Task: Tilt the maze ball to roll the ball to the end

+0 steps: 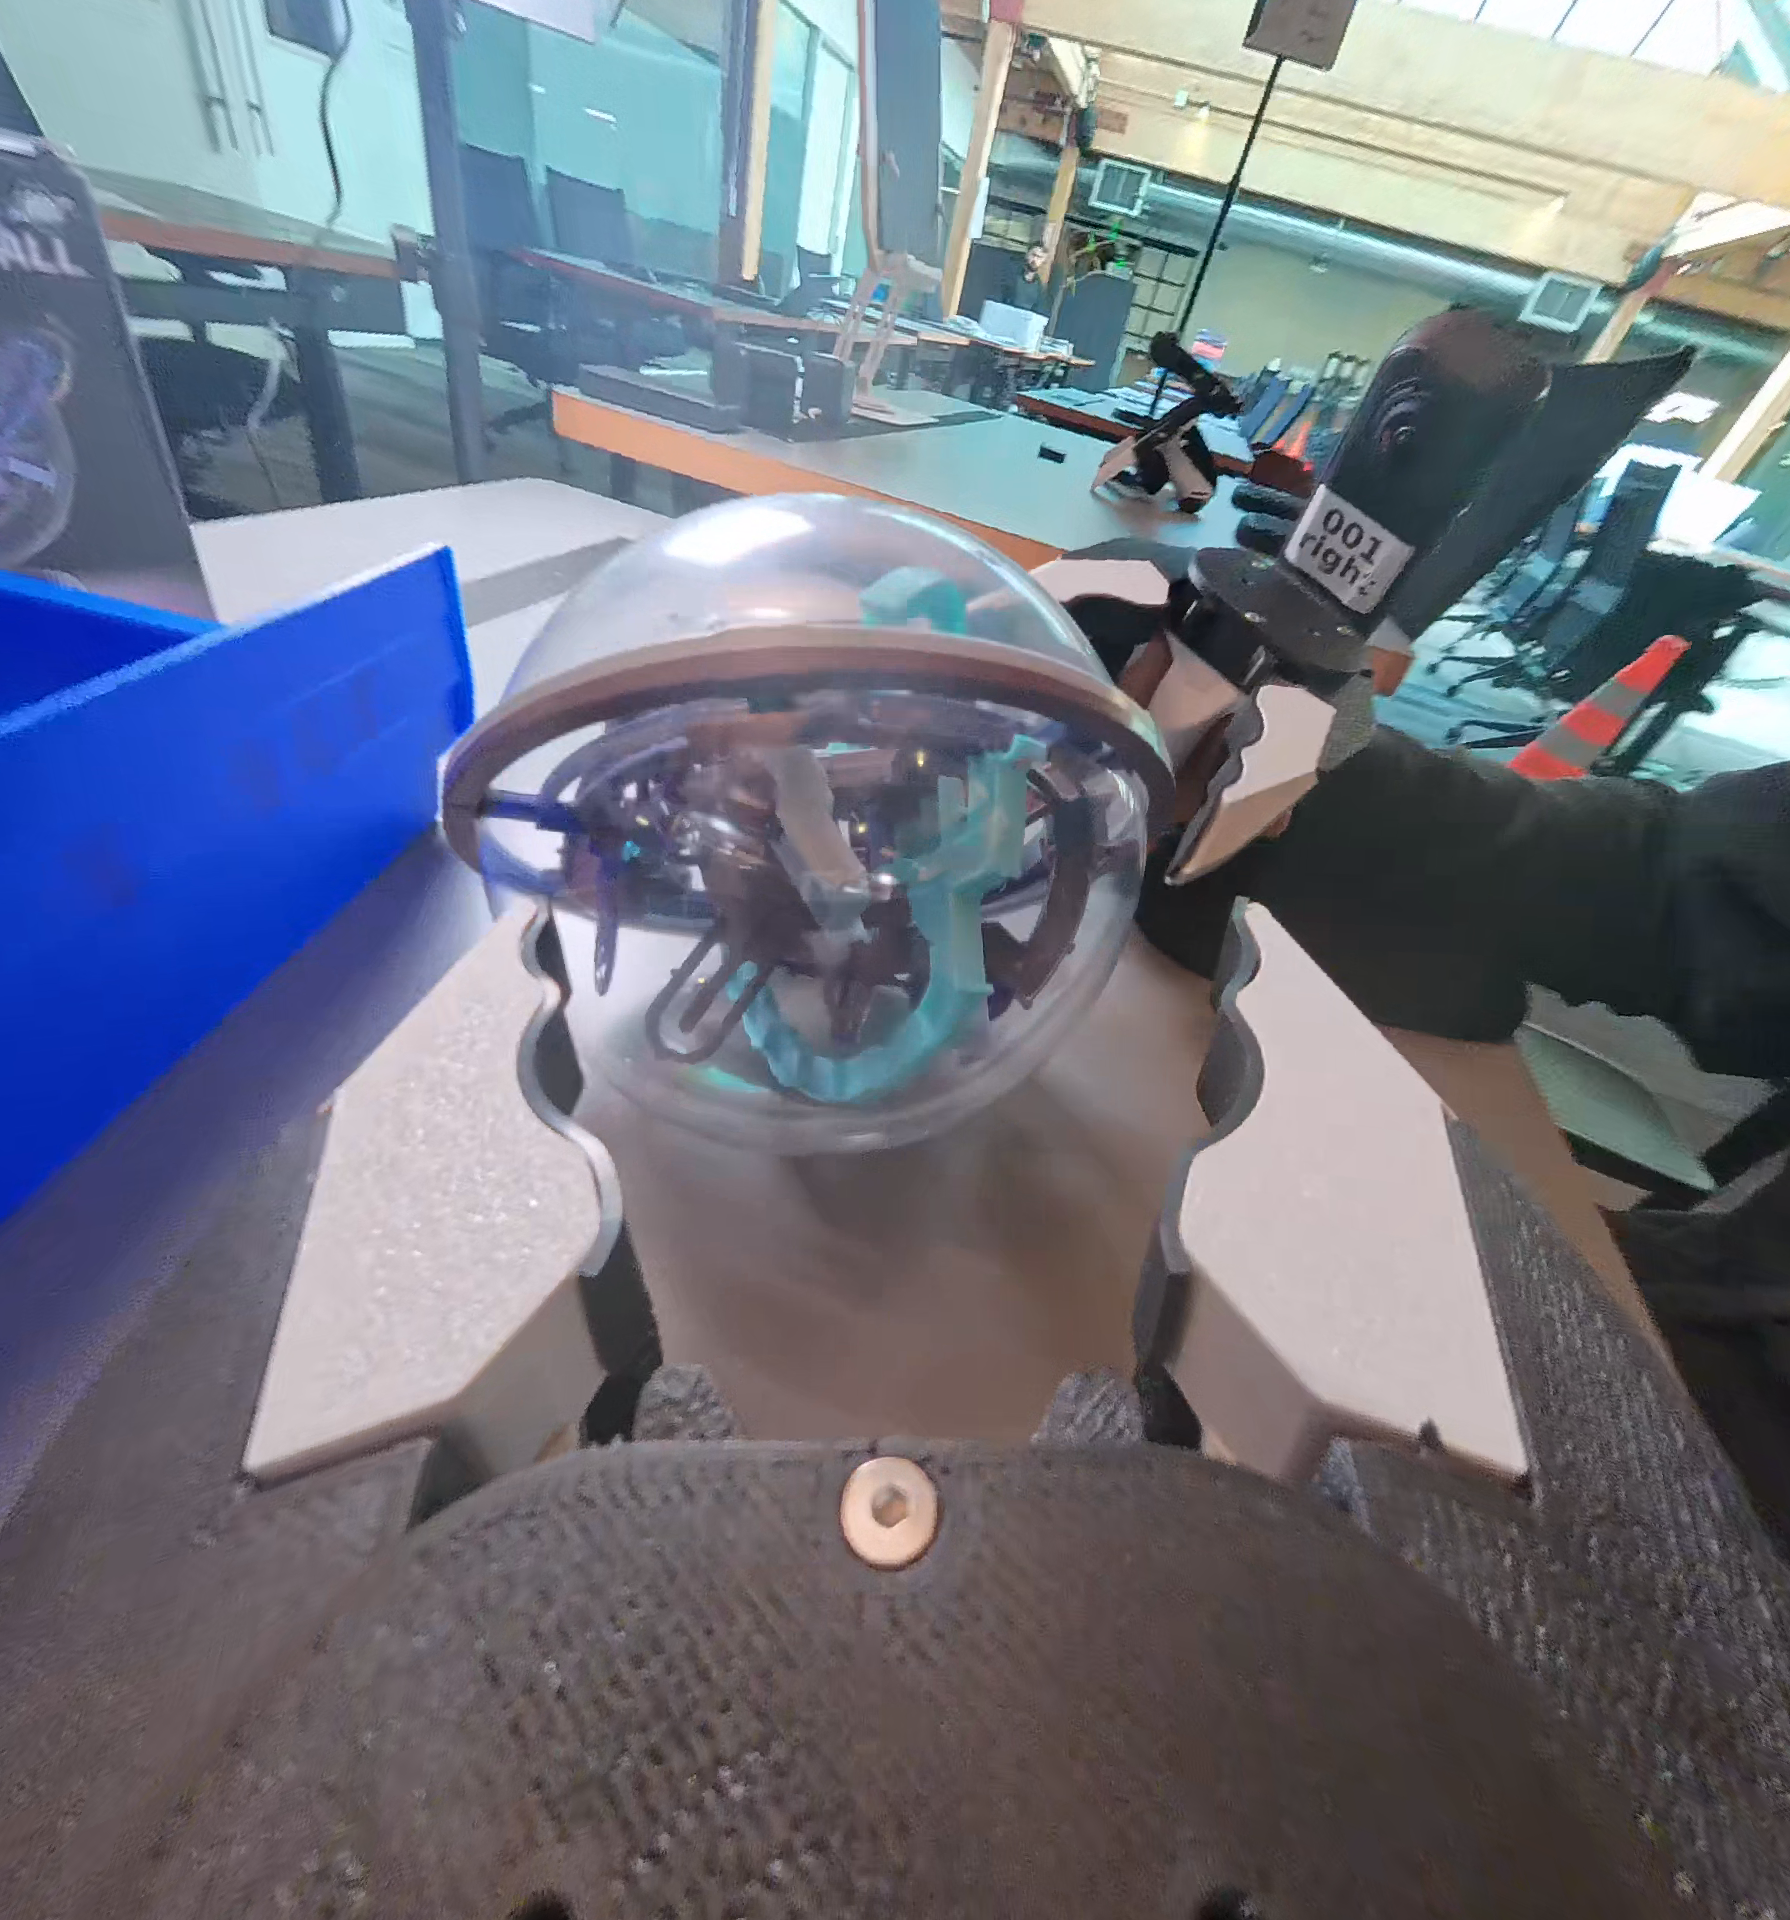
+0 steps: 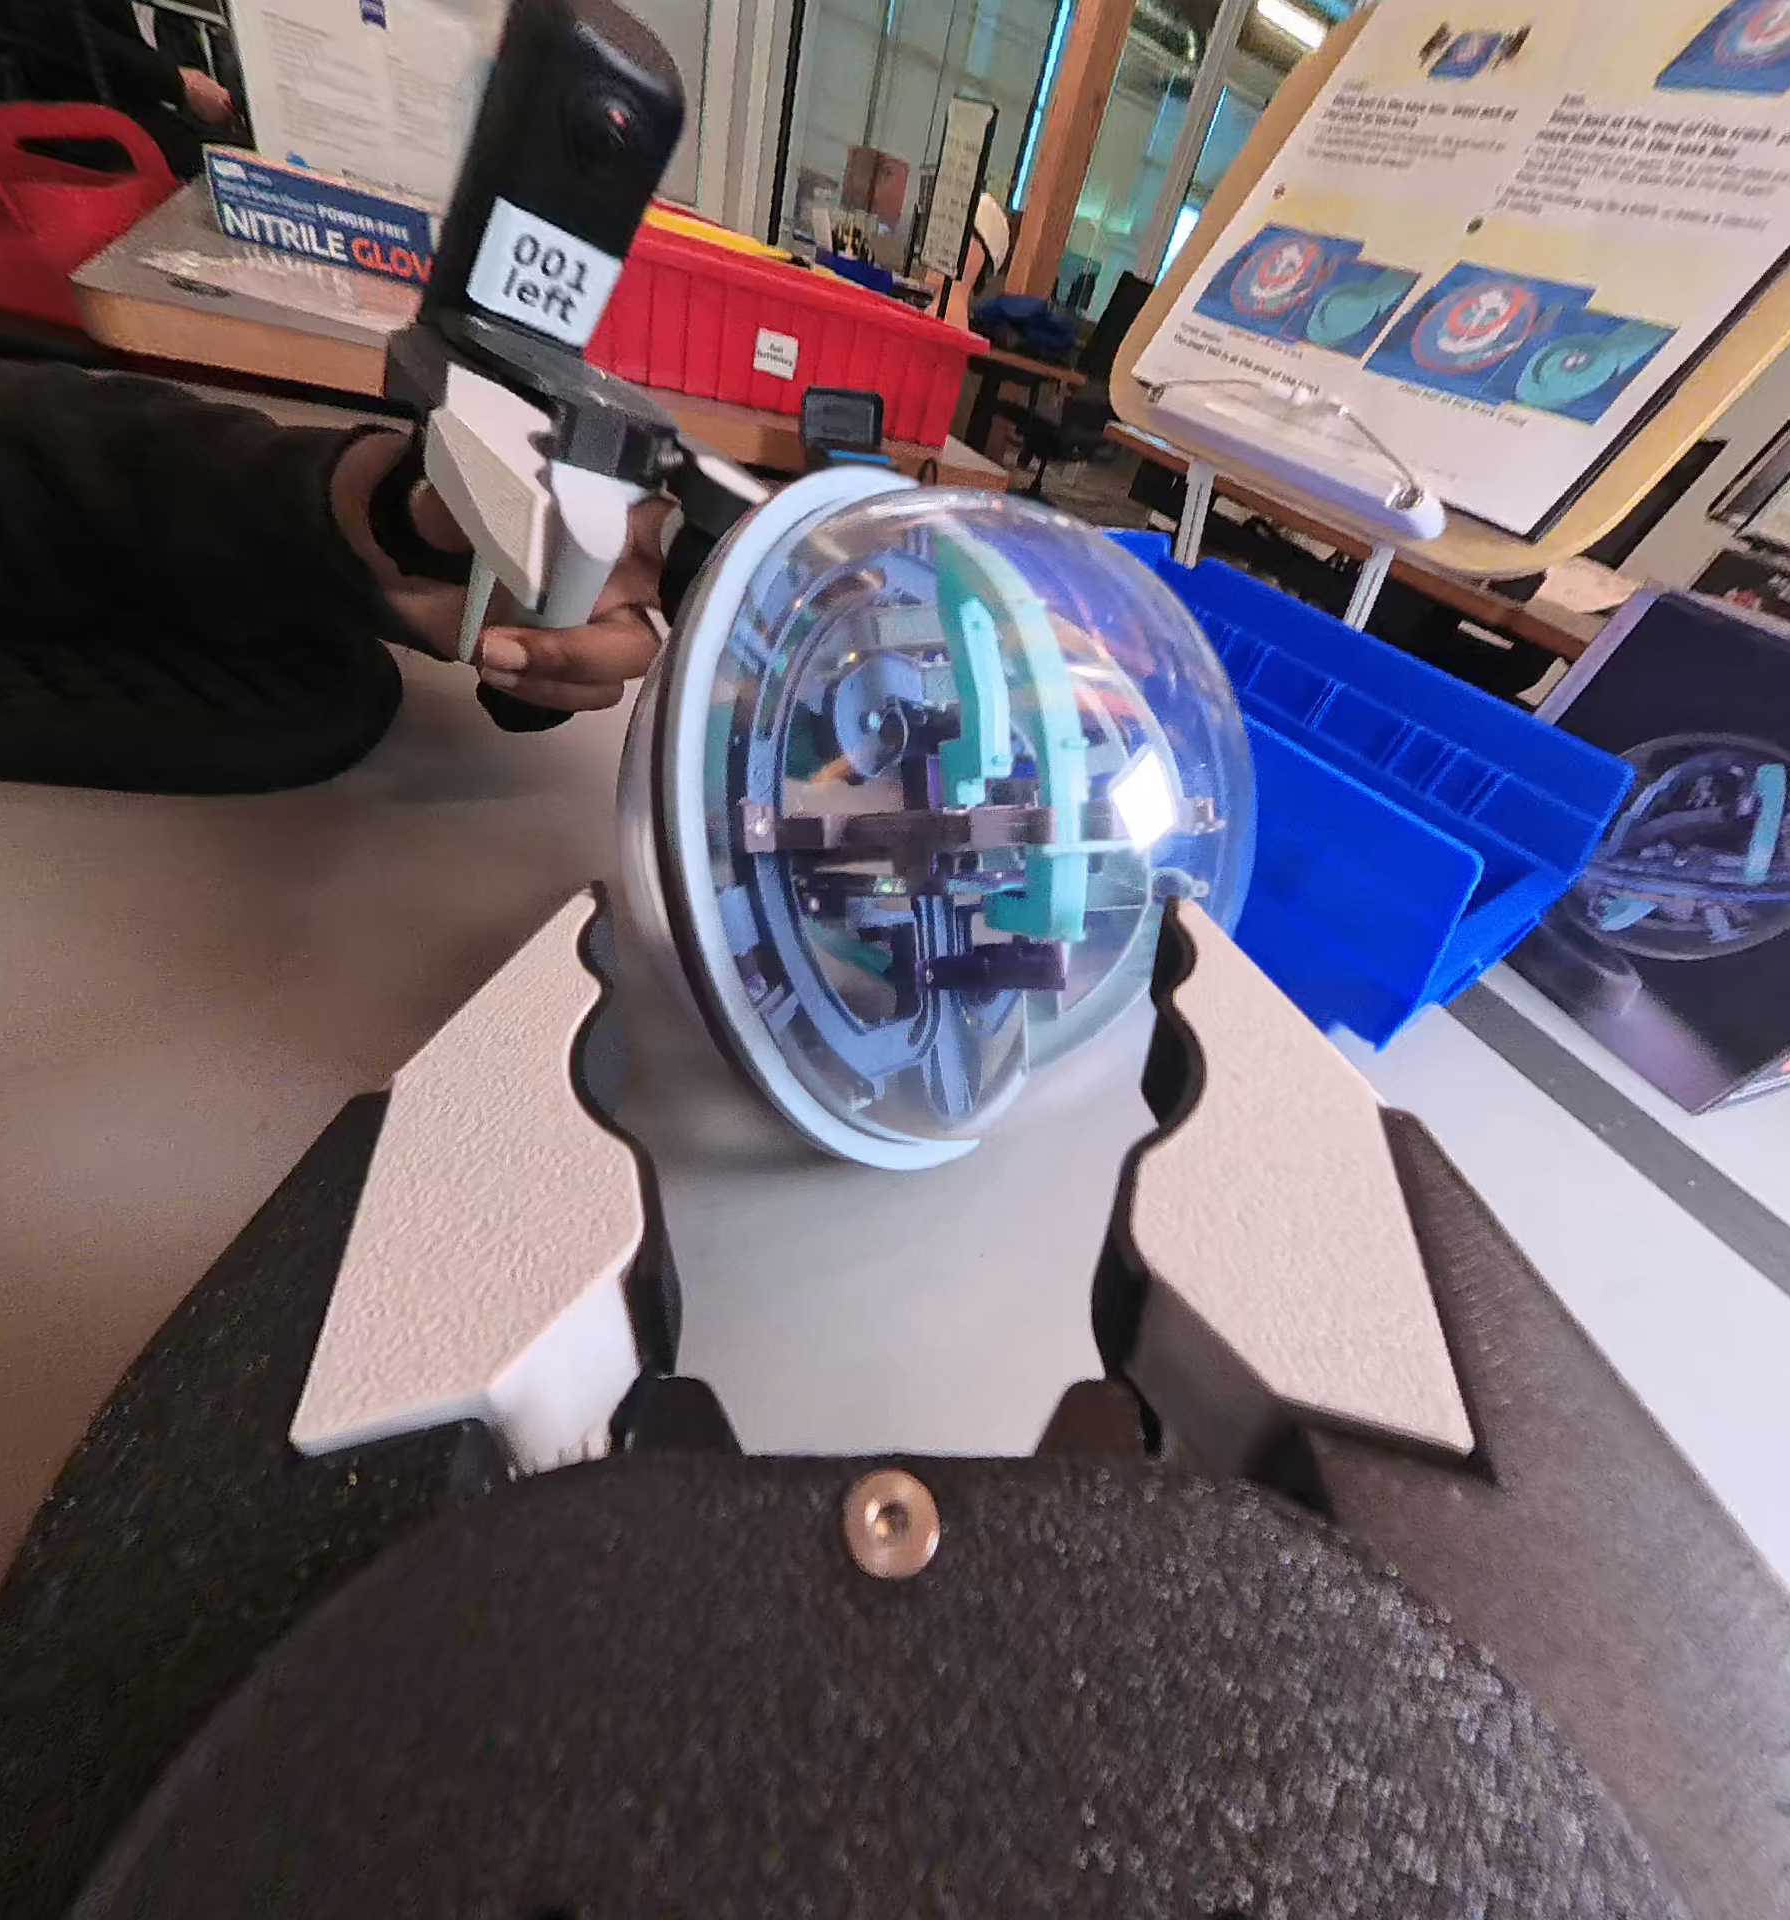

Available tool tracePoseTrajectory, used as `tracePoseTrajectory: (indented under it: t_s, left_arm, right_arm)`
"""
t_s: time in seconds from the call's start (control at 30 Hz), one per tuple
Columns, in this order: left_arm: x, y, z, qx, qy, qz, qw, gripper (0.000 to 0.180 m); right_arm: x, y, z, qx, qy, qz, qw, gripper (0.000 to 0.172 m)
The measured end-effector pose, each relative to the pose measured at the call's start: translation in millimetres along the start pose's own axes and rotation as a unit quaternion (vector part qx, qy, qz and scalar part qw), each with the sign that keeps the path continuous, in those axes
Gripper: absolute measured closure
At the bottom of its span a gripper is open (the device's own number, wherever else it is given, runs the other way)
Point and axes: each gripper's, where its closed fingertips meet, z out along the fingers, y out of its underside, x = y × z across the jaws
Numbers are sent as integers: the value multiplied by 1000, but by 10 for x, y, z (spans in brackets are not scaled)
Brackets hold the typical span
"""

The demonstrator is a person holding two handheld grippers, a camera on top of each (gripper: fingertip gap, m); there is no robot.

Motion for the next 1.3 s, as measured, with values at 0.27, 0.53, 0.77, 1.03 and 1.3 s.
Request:
tracePoseTrajectory:
  t_s: [0.27, 0.53, 0.77, 1.03, 1.3]
  left_arm:
    - [1, -110, -180, 36, 74, -108, 991, 62]
    - [167, -53, -70, 20, 90, -102, 991, 57]
    - [103, 5, -73, 10, 73, -84, 994, 70]
    - [52, 1, -102, 11, 73, -98, 992, 77]
    - [7, -9, -183, 7, 68, -101, 993, 91]
  right_arm:
    - [77, -388, -212, 108, 1, 43, 993, 101]
    - [-133, -199, -41, 54, -49, 57, 996, 68]
    - [-208, -191, -17, 45, -54, 35, 997, 72]
    - [-82, -215, -69, 60, -39, 60, 996, 77]
    - [-109, -171, -45, 48, -40, 50, 997, 78]
